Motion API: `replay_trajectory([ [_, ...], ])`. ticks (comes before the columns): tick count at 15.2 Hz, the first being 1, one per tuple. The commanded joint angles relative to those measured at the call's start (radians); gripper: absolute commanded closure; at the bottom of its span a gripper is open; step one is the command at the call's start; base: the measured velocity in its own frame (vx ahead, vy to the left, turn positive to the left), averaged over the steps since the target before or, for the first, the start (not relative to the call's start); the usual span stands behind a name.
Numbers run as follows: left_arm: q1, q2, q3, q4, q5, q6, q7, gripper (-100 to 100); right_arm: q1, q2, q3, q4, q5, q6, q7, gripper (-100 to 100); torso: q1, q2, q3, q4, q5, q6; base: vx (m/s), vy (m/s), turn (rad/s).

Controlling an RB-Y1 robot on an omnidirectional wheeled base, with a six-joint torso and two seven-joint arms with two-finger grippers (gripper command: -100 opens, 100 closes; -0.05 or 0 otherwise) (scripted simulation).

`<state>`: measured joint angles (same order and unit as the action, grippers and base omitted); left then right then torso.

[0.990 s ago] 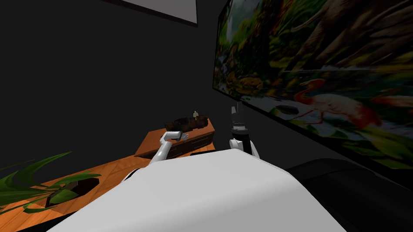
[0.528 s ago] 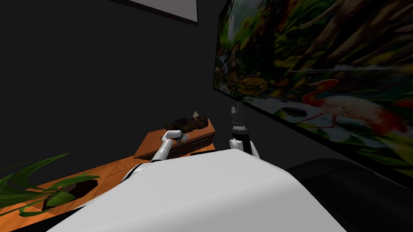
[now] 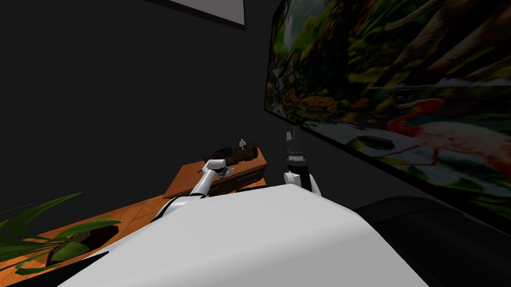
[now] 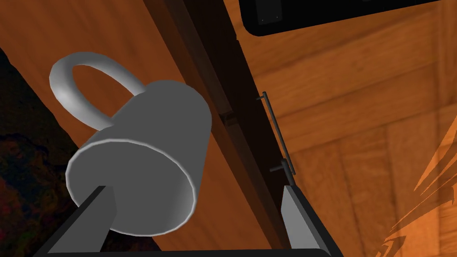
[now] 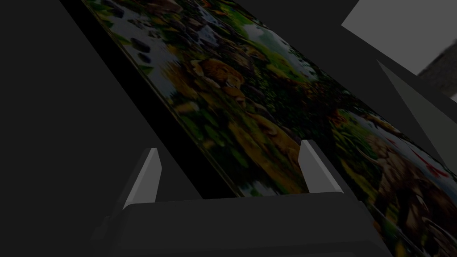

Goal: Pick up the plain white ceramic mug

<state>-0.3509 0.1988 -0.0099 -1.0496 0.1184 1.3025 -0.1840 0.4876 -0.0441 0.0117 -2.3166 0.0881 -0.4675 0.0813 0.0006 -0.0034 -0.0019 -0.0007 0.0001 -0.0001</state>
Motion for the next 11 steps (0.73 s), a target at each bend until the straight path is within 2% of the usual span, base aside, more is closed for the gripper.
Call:
replay_trajectory([
  [1,-0.016,-0.003,0.000,0.020,0.002,0.028,0.001,-100,0.000,0.000,0.000,0.000,0.000,0.000,0.000,0,0.000,0.000,0.000,0.000,0.000,0.000,0.048,0.009,-0.007],
  [2,-0.009,-0.002,0.000,0.011,0.001,0.012,0.000,-100,0.000,0.000,0.000,0.000,0.000,0.000,0.000,0,0.000,0.000,0.000,0.000,0.000,0.000,0.029,0.006,-0.005],
  [3,-0.003,-0.007,-0.002,0.039,-0.003,-0.018,0.003,-100,0.000,0.000,0.000,0.000,0.000,0.000,0.000,0,0.000,0.001,0.000,0.000,0.000,0.000,0.022,0.009,-0.018],
  [6,0.006,-0.013,-0.004,0.071,-0.008,-0.062,0.006,-100,0.000,0.000,0.000,0.000,0.000,0.000,0.000,0,0.000,0.001,0.001,0.000,0.000,0.000,0.026,0.015,-0.022],
  [7,0.008,-0.014,-0.004,0.077,-0.009,-0.070,0.006,-100,0.000,0.000,0.000,0.000,0.000,0.000,0.000,0,0.000,0.001,0.001,0.000,0.000,0.000,0.025,0.014,-0.016],
  [8,0.004,-0.013,-0.004,0.069,-0.008,-0.055,0.006,-100,0.000,0.000,0.000,0.000,0.000,0.000,0.000,0,0.000,0.002,0.001,0.000,0.000,0.000,0.013,0.008,-0.005],
  [9,0.005,-0.013,-0.004,0.072,-0.008,-0.061,0.006,100,0.000,0.000,0.000,0.000,0.000,0.000,0.000,0,0.000,0.002,0.001,0.000,0.000,0.000,0.005,0.003,0.000],
  [11,0.004,-0.013,-0.004,0.072,-0.008,-0.061,0.006,100,0.000,0.000,0.000,0.000,0.000,0.000,0.000,0,0.000,0.003,0.002,0.001,0.000,0.000,0.000,0.000,0.000],
])
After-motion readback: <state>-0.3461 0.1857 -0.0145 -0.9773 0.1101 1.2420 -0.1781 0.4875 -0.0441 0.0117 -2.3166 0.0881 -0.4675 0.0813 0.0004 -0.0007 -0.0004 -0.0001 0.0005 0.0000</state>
